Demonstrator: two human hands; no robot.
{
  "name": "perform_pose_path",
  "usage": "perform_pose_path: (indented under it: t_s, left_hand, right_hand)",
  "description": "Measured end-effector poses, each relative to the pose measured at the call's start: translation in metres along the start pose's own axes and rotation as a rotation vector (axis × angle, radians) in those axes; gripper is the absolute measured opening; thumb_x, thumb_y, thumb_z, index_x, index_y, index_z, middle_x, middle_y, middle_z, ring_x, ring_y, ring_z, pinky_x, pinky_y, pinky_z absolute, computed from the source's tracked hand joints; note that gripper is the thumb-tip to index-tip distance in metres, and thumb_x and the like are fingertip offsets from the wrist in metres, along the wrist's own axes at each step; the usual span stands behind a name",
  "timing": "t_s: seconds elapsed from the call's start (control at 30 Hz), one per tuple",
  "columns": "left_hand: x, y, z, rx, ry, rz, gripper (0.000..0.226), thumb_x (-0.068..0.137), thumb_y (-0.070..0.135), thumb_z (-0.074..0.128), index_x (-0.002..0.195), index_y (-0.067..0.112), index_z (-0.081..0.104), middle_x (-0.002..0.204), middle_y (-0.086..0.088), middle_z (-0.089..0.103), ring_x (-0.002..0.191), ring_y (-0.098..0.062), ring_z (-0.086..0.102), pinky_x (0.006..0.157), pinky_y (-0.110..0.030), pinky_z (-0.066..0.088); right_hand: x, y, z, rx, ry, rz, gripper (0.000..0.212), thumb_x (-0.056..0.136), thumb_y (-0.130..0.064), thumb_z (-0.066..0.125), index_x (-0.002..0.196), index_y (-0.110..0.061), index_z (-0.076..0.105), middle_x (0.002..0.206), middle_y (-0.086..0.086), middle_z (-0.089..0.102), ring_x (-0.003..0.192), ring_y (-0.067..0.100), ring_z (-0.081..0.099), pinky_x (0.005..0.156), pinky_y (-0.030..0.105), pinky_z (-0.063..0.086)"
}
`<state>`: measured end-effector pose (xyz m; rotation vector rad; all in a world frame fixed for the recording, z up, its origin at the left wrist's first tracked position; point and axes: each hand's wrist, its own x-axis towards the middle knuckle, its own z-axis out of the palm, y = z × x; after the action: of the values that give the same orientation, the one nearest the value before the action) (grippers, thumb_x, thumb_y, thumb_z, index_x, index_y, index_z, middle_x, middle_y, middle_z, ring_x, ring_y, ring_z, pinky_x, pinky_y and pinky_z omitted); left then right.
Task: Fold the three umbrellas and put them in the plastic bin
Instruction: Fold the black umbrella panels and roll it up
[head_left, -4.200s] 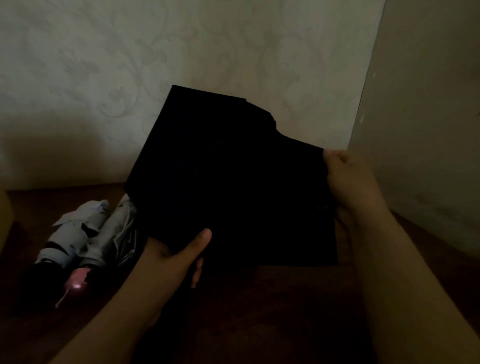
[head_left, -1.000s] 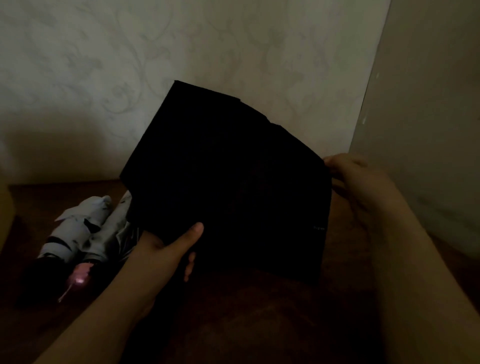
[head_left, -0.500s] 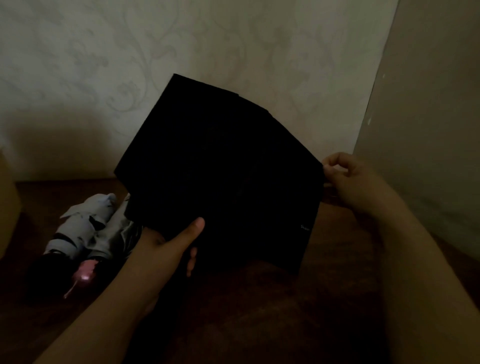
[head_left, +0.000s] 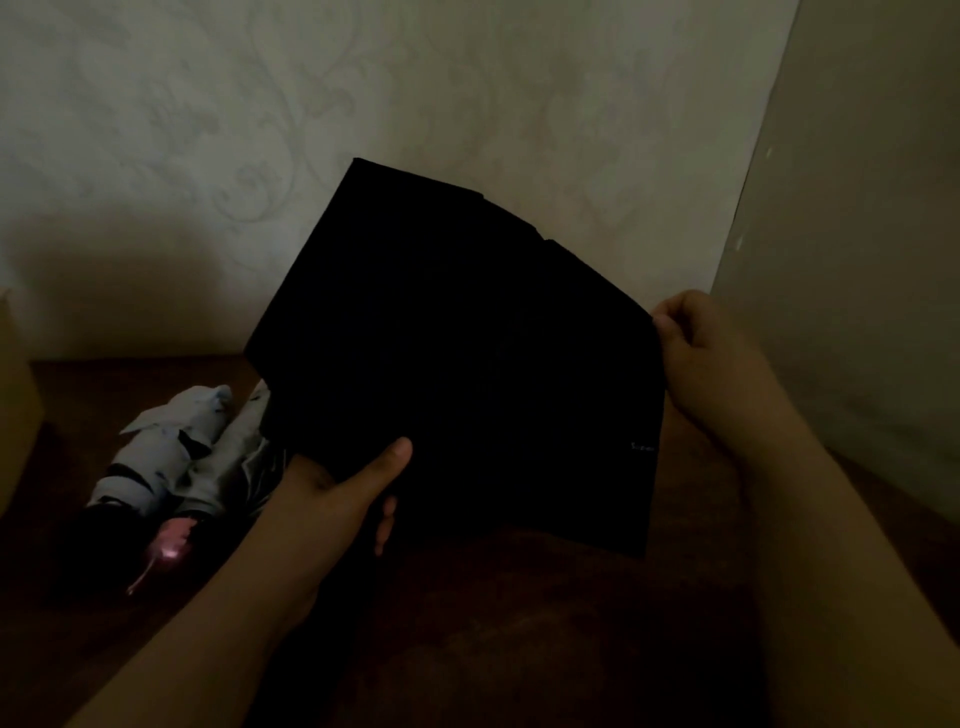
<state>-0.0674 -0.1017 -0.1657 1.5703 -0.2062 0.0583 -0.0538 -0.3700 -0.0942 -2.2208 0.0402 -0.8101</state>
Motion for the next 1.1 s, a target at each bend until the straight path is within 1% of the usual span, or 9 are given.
perform_pose_path:
  t_s: [0.13, 0.33, 0.43, 0.53, 0.7, 0.8, 0.9, 0.97, 1.1]
  left_hand:
    - [0.0, 0.0, 0.0, -0.038, 0.009, -0.007, 0.024, 0.082, 0.03, 0.061, 0.082, 0.008, 0.055, 0.052, -0.006, 0.05, 0.042, -0.017, 0.045, 0.046, -0.031, 0.04]
    - [0.001, 0.003, 0.0, -0.144, 0.043, -0.056, 0.021, 0.083, 0.029, 0.06, 0.082, 0.009, 0.051, 0.05, -0.004, 0.047, 0.04, -0.016, 0.043, 0.041, -0.028, 0.038]
    - [0.0, 0.003, 0.002, -0.162, 0.023, -0.065, 0.026, 0.079, 0.032, 0.061, 0.082, 0.009, 0.05, 0.05, -0.004, 0.047, 0.04, -0.016, 0.043, 0.041, -0.028, 0.038]
    - [-0.001, 0.004, 0.002, -0.167, 0.003, -0.068, 0.025, 0.081, 0.031, 0.06, 0.081, 0.009, 0.05, 0.051, -0.005, 0.046, 0.04, -0.016, 0.043, 0.041, -0.028, 0.039]
    - [-0.002, 0.004, 0.001, -0.146, -0.011, -0.057, 0.027, 0.082, 0.032, 0.06, 0.078, 0.008, 0.05, 0.052, -0.005, 0.047, 0.042, -0.016, 0.044, 0.045, -0.03, 0.039]
    - [-0.002, 0.004, 0.001, -0.129, -0.005, -0.056, 0.028, 0.08, 0.033, 0.061, 0.079, 0.007, 0.051, 0.052, -0.005, 0.048, 0.042, -0.017, 0.044, 0.046, -0.03, 0.039]
    - [-0.002, 0.004, 0.0, -0.137, -0.001, -0.06, 0.028, 0.08, 0.032, 0.061, 0.082, 0.007, 0.05, 0.052, -0.006, 0.047, 0.043, -0.018, 0.044, 0.045, -0.031, 0.039]
    - [-0.002, 0.004, 0.0, -0.129, -0.006, -0.064, 0.028, 0.08, 0.032, 0.061, 0.081, 0.006, 0.051, 0.051, -0.006, 0.047, 0.042, -0.017, 0.044, 0.043, -0.029, 0.039]
    - [-0.003, 0.006, 0.002, -0.141, -0.022, -0.054, 0.029, 0.075, 0.034, 0.061, 0.079, 0.006, 0.053, 0.051, -0.006, 0.047, 0.041, -0.016, 0.043, 0.042, -0.028, 0.038]
  right_hand:
    - [-0.002, -0.004, 0.001, 0.239, 0.091, 0.042, 0.002, 0.097, -0.022, 0.049, 0.098, -0.022, 0.051, 0.086, -0.006, 0.06, 0.067, 0.006, 0.054, 0.057, 0.022, 0.041]
    - [-0.001, -0.003, 0.008, 0.568, 0.109, 0.108, 0.008, 0.094, -0.021, 0.055, 0.088, -0.024, 0.054, 0.07, -0.007, 0.062, 0.064, 0.008, 0.056, 0.064, 0.026, 0.045]
    - [-0.001, -0.006, 0.015, 0.674, 0.138, 0.134, 0.014, 0.096, -0.019, 0.051, 0.085, -0.024, 0.058, 0.073, -0.009, 0.063, 0.064, 0.003, 0.056, 0.061, 0.022, 0.045]
    - [-0.001, -0.005, 0.014, 0.647, 0.07, 0.091, 0.021, 0.098, -0.024, 0.048, 0.085, -0.026, 0.064, 0.084, -0.007, 0.066, 0.079, 0.005, 0.061, 0.07, 0.024, 0.048]
    - [0.0, 0.0, 0.007, 0.536, -0.087, 0.054, 0.021, 0.09, -0.022, 0.061, 0.074, -0.032, 0.069, 0.076, -0.007, 0.067, 0.083, 0.02, 0.059, 0.081, 0.042, 0.049]
    - [-0.001, 0.0, 0.001, 0.572, -0.154, 0.007, 0.027, 0.09, -0.018, 0.059, 0.07, -0.033, 0.068, 0.077, -0.003, 0.061, 0.082, 0.019, 0.054, 0.076, 0.037, 0.043]
    - [-0.002, 0.001, -0.007, 0.405, -0.259, 0.017, 0.025, 0.094, -0.022, 0.052, 0.072, -0.025, 0.063, 0.075, -0.007, 0.064, 0.077, 0.01, 0.058, 0.075, 0.03, 0.045]
    - [-0.002, 0.001, -0.008, 0.326, -0.192, 0.047, 0.024, 0.095, -0.023, 0.052, 0.074, -0.021, 0.063, 0.075, -0.006, 0.066, 0.073, 0.007, 0.06, 0.074, 0.026, 0.049]
    - [-0.003, -0.004, -0.006, 0.633, -0.07, 0.154, 0.017, 0.09, -0.016, 0.058, 0.075, -0.016, 0.065, 0.064, -0.009, 0.069, 0.064, 0.003, 0.063, 0.063, 0.015, 0.052]
